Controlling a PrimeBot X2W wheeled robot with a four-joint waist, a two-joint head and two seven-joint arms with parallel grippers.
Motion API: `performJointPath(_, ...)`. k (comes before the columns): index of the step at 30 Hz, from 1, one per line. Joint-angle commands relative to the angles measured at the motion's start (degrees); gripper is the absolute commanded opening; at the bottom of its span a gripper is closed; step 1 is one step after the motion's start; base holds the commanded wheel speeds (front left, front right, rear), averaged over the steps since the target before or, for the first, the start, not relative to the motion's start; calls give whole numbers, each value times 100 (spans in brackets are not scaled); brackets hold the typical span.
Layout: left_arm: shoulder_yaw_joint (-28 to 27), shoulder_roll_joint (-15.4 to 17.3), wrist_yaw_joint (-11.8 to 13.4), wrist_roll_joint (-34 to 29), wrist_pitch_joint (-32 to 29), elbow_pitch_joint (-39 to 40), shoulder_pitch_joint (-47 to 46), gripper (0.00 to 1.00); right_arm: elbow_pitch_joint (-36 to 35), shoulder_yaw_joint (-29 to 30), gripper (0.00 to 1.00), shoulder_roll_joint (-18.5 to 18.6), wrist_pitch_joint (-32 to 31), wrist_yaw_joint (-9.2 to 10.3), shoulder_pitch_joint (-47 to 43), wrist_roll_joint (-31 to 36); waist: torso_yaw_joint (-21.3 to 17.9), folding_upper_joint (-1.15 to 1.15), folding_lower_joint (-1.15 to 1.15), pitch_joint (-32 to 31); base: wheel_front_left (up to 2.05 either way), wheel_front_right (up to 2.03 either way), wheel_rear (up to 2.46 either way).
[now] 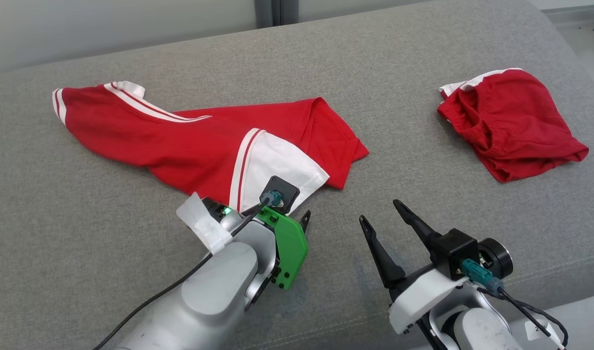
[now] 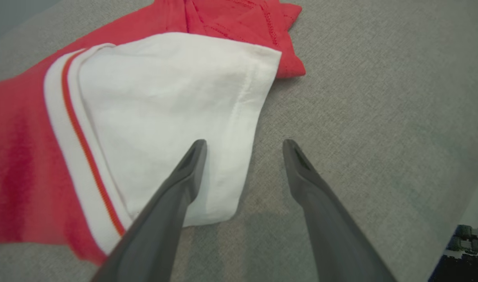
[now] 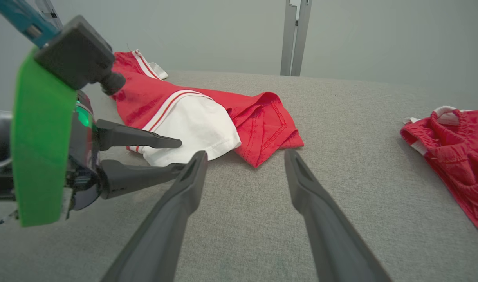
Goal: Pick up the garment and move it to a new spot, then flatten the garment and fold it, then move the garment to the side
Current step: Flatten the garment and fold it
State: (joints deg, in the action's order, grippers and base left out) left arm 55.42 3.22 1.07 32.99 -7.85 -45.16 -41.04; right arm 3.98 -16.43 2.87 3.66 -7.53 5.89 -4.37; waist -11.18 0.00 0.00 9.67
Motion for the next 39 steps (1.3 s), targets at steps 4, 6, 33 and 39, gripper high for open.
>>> performJointPath(4,268,102,327,-444,139,-174,-158,100,24,-16,100,5,63,9,84,-61,-59,0,0,76,0,0,0)
performJointPath(6,366,117,414,-585,200,-280,-180,100,26,-16,100,5,67,9,100,-64,-67,0,0,95,0,0,0)
performJointPath(33,-1471,486,888,910,1915,531,-184,0,81,-5,100,5,53,9,-22,-58,104,0,0,-137,0,0,0)
performJointPath(39,-2464,1224,1462,1502,2112,1607,692,0,59,-15,100,4,11,9,-89,-34,169,0,0,-266,0,0,0)
